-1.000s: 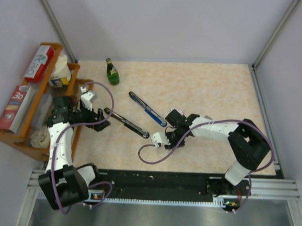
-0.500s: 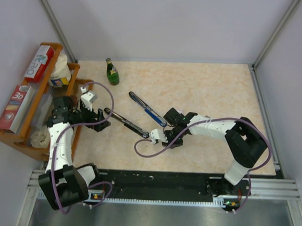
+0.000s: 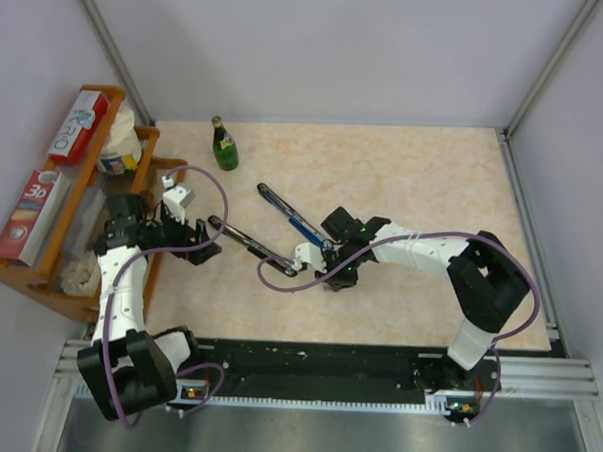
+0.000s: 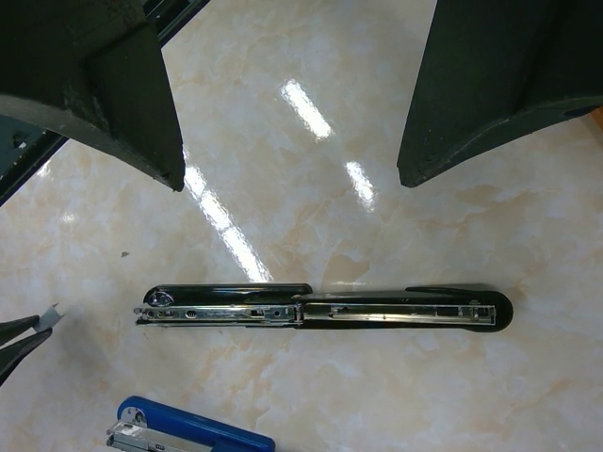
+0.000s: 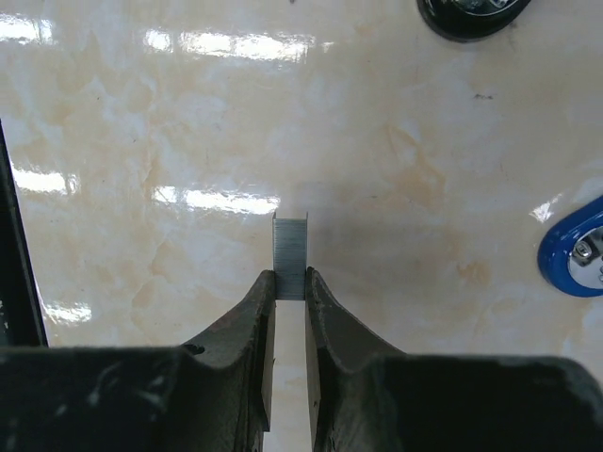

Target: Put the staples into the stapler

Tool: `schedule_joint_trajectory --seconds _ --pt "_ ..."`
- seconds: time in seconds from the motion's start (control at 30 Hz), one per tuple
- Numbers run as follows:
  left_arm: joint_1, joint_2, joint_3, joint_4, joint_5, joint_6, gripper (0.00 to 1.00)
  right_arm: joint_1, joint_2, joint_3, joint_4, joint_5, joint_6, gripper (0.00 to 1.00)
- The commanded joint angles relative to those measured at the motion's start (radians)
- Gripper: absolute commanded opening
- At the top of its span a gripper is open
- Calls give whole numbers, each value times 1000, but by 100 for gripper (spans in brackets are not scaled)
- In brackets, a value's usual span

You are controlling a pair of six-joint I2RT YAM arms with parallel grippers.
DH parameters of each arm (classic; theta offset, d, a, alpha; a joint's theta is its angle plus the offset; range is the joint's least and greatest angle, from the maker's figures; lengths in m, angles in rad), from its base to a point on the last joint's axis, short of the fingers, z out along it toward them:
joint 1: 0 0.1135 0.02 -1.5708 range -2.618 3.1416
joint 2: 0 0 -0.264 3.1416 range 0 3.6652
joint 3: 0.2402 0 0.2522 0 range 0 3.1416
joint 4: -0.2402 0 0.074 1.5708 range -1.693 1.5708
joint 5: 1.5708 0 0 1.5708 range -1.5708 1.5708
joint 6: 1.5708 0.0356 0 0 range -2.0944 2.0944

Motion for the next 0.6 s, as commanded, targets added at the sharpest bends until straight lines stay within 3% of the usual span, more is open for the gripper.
schedule_joint_trajectory --seconds 0.0,0.27,0.57 --pt "8 -26 -8 22 26 17 99 15 -13 68 -5 -15 88 9" --pt "17 -17 -6 33 6 -6 99 17 13 206 -51 4 267 10" --pt "57 -20 -2 36 12 -20 99 15 176 459 -195 -18 422 10"
